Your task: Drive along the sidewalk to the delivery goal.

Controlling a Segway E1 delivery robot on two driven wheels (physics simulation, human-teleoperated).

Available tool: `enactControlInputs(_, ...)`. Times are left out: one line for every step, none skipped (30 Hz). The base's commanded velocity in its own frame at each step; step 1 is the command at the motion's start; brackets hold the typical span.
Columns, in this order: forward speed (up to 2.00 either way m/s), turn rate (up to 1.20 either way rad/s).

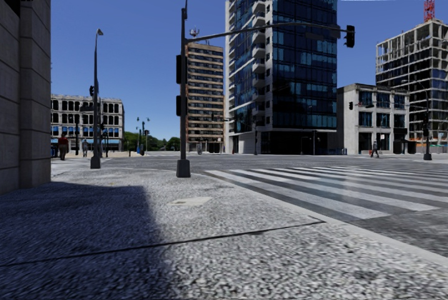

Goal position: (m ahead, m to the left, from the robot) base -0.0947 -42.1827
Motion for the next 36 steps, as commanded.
enactControlInputs(1.92, -0.31)
enactControlInputs(1.92, -0.33)
enactControlInputs(1.92, -0.33)
enactControlInputs(1.92, -0.35)
enactControlInputs(1.92, -0.37)
enactControlInputs(1.92, -0.38)
enactControlInputs(1.92, -0.38)
enactControlInputs(1.92, -0.39)
enactControlInputs(1.92, -0.40)
enactControlInputs(1.92, -0.41)
enactControlInputs(1.92, -0.41)
enactControlInputs(1.92, -0.41)
enactControlInputs(1.92, -0.41)
enactControlInputs(1.92, -0.41)
enactControlInputs(1.92, -0.41)
enactControlInputs(1.92, -0.41)
enactControlInputs(1.92, -0.41)
enactControlInputs(1.92, -0.41)
enactControlInputs(1.92, -0.41)
enactControlInputs(1.92, -0.41)
enactControlInputs(1.92, -0.41)
enactControlInputs(1.92, -0.41)
enactControlInputs(1.92, -0.41)
enactControlInputs(1.92, -0.41)
enactControlInputs(1.92, -0.41)
enactControlInputs(1.92, -0.42)
enactControlInputs(1.92, -0.42)
enactControlInputs(1.92, -0.42)
enactControlInputs(1.92, -0.42)
enactControlInputs(1.92, -0.42)
enactControlInputs(1.92, -0.42)
enactControlInputs(1.92, -0.42)
enactControlInputs(1.92, -0.42)
enactControlInputs(1.92, -0.42)
enactControlInputs(1.92, -0.42)
enactControlInputs(1.92, -0.42)
